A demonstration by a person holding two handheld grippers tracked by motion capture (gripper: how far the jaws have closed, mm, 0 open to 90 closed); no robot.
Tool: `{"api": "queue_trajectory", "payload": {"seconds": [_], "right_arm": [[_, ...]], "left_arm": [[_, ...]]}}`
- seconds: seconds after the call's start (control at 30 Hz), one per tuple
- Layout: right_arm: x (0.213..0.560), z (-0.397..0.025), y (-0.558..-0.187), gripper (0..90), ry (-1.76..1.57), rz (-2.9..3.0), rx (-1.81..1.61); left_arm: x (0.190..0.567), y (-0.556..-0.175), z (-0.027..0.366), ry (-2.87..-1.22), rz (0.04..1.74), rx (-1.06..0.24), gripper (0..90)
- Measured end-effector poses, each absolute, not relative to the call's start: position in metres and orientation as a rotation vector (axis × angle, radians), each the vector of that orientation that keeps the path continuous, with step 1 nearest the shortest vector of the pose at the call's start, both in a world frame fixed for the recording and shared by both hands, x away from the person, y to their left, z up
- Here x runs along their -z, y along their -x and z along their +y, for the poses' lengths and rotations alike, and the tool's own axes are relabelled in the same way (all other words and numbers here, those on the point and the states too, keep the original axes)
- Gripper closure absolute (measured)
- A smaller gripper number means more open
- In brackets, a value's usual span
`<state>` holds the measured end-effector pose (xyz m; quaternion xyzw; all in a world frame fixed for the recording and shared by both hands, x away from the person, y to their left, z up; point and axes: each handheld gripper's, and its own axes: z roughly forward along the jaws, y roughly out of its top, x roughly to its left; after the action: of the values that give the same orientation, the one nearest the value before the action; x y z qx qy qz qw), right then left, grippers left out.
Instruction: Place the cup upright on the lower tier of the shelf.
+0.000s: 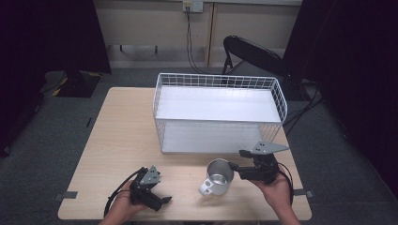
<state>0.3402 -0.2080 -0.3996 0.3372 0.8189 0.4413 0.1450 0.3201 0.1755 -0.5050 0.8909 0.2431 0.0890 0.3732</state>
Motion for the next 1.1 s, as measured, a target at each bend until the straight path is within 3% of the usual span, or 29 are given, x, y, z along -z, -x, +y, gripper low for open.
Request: {"api": "queue_trajectory", "payload": {"seconds": [0.5, 1.1], "right_arm": [[0.414, -0.199, -0.340, 59.3, -0.992, 2.359, -1.285], [0.431, -0.188, -0.341, 73.8, -0.999, 2.391, -1.253]], "left_arm": [[0.505, -0.320, 0.175, -2.282, 0.623, -0.228, 0.0], [0.505, -0.320, 0.175, -2.282, 0.623, -0.228, 0.0]]}}
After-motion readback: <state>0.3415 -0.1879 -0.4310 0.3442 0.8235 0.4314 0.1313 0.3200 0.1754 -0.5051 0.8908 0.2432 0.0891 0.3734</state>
